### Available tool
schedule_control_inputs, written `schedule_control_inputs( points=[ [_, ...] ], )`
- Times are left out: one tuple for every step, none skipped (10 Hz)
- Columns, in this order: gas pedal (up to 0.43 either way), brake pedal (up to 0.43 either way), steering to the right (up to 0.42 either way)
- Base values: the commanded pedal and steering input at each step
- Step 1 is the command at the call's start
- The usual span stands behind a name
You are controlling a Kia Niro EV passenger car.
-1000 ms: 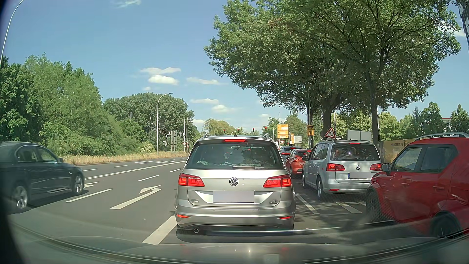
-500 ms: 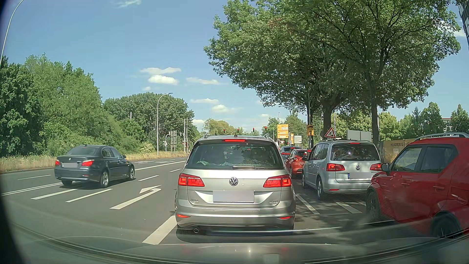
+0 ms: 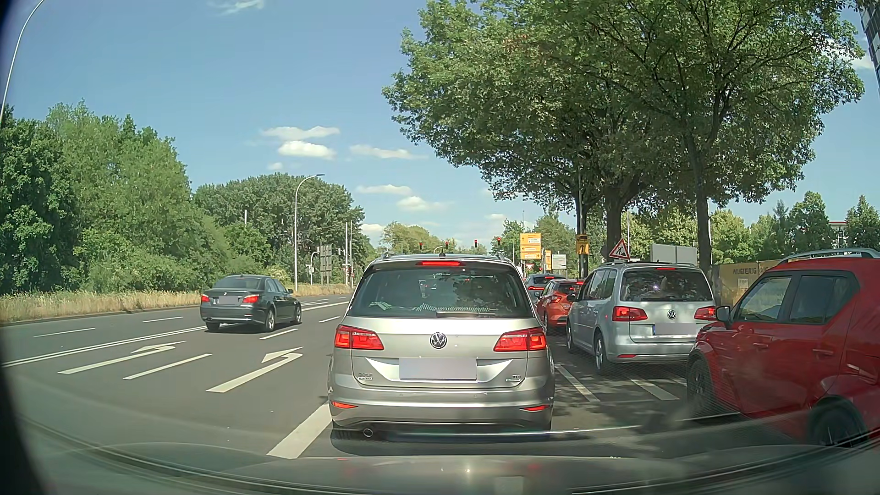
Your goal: Follow the waypoints while adhering to traffic rules and regulations
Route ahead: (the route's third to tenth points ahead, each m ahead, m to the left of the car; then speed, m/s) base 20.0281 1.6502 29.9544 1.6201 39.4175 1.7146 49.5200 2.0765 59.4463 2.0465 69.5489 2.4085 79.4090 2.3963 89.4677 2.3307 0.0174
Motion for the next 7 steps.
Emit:
schedule_control_inputs(
  points=[
    [0.000, 0.311, -0.001],
    [0.000, 0.311, -0.002],
    [0.000, 0.311, -0.002],
    [0.000, 0.311, -0.002],
    [0.000, 0.311, -0.002],
    [0.000, 0.311, -0.002],
    [0.000, 0.311, -0.002]
  ],
)
